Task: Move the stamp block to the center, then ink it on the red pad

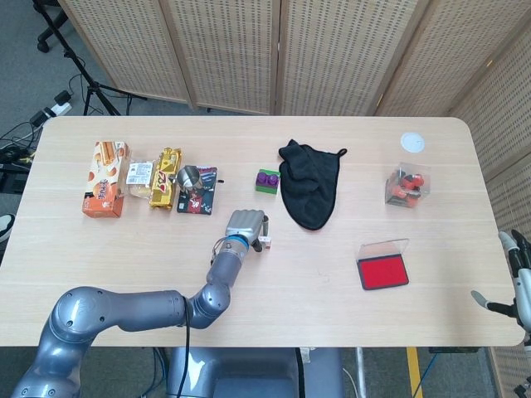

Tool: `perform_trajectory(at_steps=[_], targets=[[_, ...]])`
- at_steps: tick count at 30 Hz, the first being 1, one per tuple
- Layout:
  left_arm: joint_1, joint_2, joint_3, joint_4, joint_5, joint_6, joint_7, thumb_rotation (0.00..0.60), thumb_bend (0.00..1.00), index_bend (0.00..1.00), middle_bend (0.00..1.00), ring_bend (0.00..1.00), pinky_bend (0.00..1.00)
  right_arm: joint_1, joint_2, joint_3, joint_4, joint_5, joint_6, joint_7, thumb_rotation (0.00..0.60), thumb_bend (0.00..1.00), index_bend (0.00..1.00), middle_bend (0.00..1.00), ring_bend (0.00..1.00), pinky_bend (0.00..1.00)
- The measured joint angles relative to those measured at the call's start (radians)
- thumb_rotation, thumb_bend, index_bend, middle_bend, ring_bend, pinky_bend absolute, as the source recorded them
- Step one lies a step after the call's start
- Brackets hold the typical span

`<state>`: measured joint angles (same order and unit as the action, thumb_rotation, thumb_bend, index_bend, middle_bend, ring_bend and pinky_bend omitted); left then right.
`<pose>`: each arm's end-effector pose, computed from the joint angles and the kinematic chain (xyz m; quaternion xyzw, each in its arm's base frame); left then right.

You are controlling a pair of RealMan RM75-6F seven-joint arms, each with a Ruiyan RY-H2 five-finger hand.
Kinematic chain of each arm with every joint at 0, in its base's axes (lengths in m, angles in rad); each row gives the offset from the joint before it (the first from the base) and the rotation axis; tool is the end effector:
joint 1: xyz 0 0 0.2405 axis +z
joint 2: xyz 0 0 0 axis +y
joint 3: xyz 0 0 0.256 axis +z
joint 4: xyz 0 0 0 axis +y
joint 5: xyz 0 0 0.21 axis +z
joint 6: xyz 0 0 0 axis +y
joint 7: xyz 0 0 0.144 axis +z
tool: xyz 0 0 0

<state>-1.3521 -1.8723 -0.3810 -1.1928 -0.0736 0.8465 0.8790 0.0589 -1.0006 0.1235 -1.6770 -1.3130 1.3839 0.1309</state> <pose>-0.0009 0.3884 -0.1179 -0.7174 -0.5341 -0.2205 0.3891 -0.3333 -0.1852 0.1988 0.5126 -0.4629 0.3765 0.6174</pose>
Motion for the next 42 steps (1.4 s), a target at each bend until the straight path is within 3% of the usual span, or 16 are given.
perform_trajectory(at_steps=[7,13,15,16,18,20,22,26,32,38,42], targets=[[0.001,0.011,-0.001,-0.017,0.000,0.002,0.003,0.600,0.27,0.42,1.00,1.00,0.93,-0.002,0.003,-0.001,0.000,-0.004,0.003,0.007,0.600,0.00,0.00,0.00,0.00,0.00],[0.005,0.036,0.001,-0.050,-0.003,0.002,0.009,0.600,0.20,0.30,0.96,0.99,0.93,-0.004,0.005,-0.001,-0.001,-0.006,0.005,0.010,0.600,0.00,0.00,0.00,0.00,0.00],[0.008,0.058,0.002,-0.077,0.005,0.003,0.011,0.600,0.16,0.23,0.86,0.94,0.91,-0.004,0.005,-0.002,-0.001,-0.006,0.006,0.008,0.600,0.00,0.00,0.00,0.00,0.00],[0.010,0.069,0.003,-0.092,0.011,0.004,0.011,0.600,0.14,0.17,0.73,0.86,0.87,-0.005,0.005,-0.002,-0.001,-0.006,0.006,0.007,0.600,0.00,0.00,0.00,0.00,0.00],[0.018,0.104,0.004,-0.139,0.036,0.008,0.009,0.600,0.11,0.06,0.46,0.66,0.80,-0.005,0.003,-0.003,0.000,-0.007,0.006,0.004,0.600,0.00,0.00,0.00,0.00,0.00],[0.035,0.151,0.006,-0.203,0.081,0.013,-0.002,0.600,0.08,0.00,0.14,0.35,0.62,-0.005,0.002,-0.004,0.000,-0.008,0.007,0.000,0.600,0.00,0.00,0.00,0.00,0.00],[0.057,0.197,0.010,-0.264,0.142,0.021,-0.016,0.600,0.07,0.00,0.02,0.17,0.45,-0.005,0.000,-0.004,-0.001,-0.008,0.008,-0.007,0.600,0.00,0.00,0.00,0.00,0.00],[0.135,0.322,0.024,-0.418,0.340,0.054,-0.073,0.600,0.06,0.00,0.00,0.04,0.27,-0.004,-0.006,-0.005,-0.005,-0.009,0.012,-0.029,0.600,0.00,0.00,0.00,0.00,0.00],[0.300,0.508,0.043,-0.572,0.674,0.106,-0.247,0.600,0.06,0.00,0.00,0.00,0.19,0.007,-0.020,0.006,-0.006,0.009,0.012,-0.069,0.600,0.00,0.00,0.00,0.00,0.00],[0.483,0.668,0.078,-0.611,0.970,0.149,-0.509,0.600,0.06,0.00,0.00,0.00,0.04,0.042,-0.026,0.036,0.005,0.026,-0.001,-0.123,0.600,0.00,0.00,0.00,0.00,0.00],[0.605,0.756,0.110,-0.611,1.075,0.201,-0.644,0.600,0.06,0.00,0.00,0.00,0.00,0.083,-0.016,0.067,0.001,0.031,-0.016,-0.171,0.600,0.00,0.00,0.00,0.00,0.00]])
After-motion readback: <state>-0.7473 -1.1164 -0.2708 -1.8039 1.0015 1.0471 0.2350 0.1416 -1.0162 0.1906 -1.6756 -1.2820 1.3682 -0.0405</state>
